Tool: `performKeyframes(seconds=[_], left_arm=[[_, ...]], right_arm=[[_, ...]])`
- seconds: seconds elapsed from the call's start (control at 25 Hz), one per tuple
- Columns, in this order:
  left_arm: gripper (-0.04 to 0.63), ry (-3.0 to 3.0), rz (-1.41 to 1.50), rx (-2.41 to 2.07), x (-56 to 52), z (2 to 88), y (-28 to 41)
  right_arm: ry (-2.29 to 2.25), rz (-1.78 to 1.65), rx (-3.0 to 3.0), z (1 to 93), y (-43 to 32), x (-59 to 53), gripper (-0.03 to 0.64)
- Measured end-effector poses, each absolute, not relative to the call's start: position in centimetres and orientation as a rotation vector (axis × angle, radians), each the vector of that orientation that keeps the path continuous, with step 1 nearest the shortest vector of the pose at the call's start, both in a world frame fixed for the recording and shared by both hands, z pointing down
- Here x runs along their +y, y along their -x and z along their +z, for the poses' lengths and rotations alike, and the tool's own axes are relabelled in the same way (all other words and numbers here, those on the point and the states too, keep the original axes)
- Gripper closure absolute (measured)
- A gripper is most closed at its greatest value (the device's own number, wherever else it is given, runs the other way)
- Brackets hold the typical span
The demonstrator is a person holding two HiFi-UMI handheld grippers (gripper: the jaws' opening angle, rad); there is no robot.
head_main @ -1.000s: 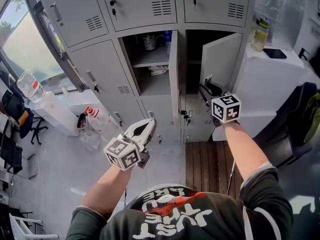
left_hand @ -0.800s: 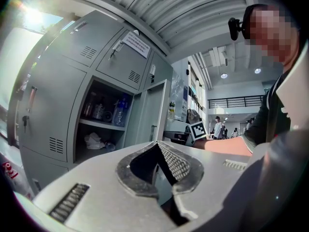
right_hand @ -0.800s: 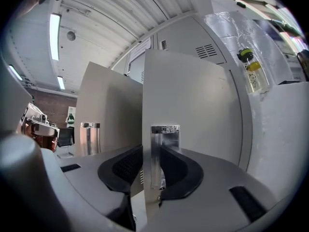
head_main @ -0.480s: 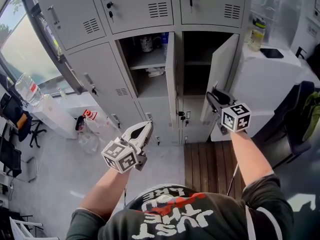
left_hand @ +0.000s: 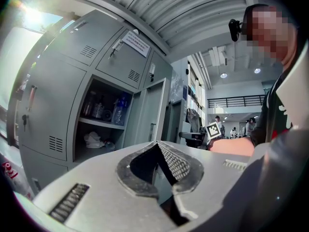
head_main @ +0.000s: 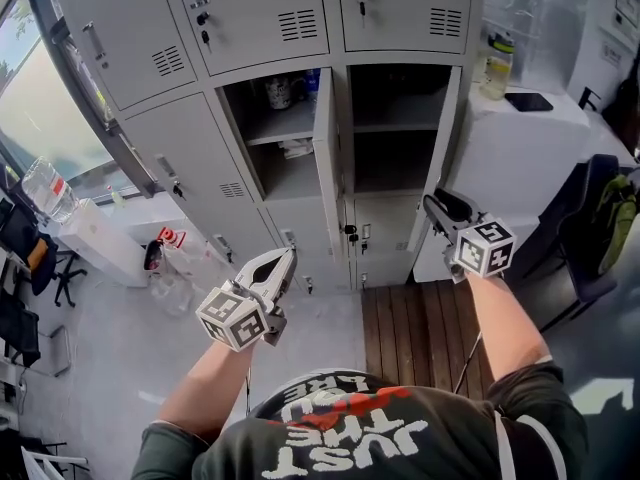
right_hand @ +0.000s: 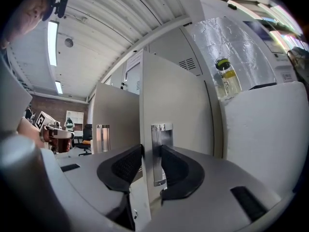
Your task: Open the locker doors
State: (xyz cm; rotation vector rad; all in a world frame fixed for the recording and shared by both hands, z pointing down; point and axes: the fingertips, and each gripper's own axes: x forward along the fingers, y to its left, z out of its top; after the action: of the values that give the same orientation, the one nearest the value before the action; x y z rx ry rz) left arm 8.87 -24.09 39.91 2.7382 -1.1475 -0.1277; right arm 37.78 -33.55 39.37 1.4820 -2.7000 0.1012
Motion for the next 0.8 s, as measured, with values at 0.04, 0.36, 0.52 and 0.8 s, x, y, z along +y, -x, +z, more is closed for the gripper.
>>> performKeyframes(seconds=[0.04,0.36,0.52,0.8], left_arm=[[0.594,-2.741,-0.127,-1.145,-24.1,39.9,-9.0],[0.594,-2.744,-0.136,-1.129,-23.8,40.1,-9.6],[0.594,-2.758,-0.132,-1.118,-23.6,39.8,-10.2],[0.594,-2.766,-0.142,-1.109,-23.0,39.6,-10.7]], right_arm=[[-1.491,0.103,-2.696,39.4,-38.3,-33.3,0.472],[-1.591,0.116,-2.662,39.4,-42.4,-31.2,0.479],[-1.631,0.114,-2.637,39.3,-44.1,-30.5,0.486],[-1.675,0.117,-2.607,39.3,-46.1,-29.9,0.495]])
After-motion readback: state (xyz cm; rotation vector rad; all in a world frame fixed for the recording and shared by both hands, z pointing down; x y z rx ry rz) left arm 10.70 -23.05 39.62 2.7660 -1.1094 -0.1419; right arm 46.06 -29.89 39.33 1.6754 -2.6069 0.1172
